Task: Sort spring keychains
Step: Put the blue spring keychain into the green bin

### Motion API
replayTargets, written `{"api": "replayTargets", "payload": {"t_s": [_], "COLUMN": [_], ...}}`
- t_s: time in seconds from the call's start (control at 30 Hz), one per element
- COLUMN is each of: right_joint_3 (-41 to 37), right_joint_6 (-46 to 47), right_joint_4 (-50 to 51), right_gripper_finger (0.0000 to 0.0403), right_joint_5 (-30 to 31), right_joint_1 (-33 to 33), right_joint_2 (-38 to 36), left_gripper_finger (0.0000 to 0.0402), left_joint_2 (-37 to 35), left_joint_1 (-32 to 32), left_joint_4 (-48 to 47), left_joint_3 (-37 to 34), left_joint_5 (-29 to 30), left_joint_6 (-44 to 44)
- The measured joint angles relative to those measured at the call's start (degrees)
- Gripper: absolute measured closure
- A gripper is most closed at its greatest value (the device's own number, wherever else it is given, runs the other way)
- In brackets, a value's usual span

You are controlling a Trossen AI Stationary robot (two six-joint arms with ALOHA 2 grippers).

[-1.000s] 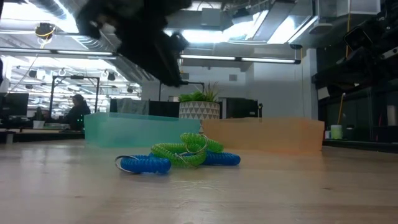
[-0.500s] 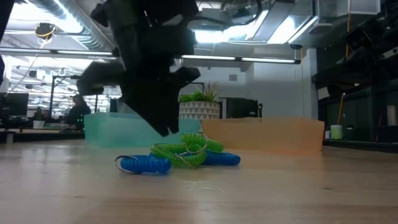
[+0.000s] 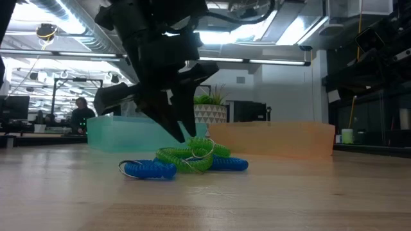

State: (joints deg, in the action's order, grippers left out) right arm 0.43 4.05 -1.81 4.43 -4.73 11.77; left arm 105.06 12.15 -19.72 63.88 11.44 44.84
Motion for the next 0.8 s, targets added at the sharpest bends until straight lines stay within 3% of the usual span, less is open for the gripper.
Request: {"api": "replayTargets", "payload": {"t_s": [0.8], "right_joint_3": [0.0], "right_joint_6": [0.0], "right_joint_4": [0.0], "right_gripper_finger": [0.0395], "right_joint_5": [0.0], "right_joint_1": [0.0], "right_joint_2": [0.0], "left_gripper_finger": [0.0316], "left_joint_2": [1.7], "left_joint_1": [0.2], "left_joint_4": [2.3], "left_joint_3": [0.1], "left_joint_5": [-2.1], "left_joint_6": [13.6]}}
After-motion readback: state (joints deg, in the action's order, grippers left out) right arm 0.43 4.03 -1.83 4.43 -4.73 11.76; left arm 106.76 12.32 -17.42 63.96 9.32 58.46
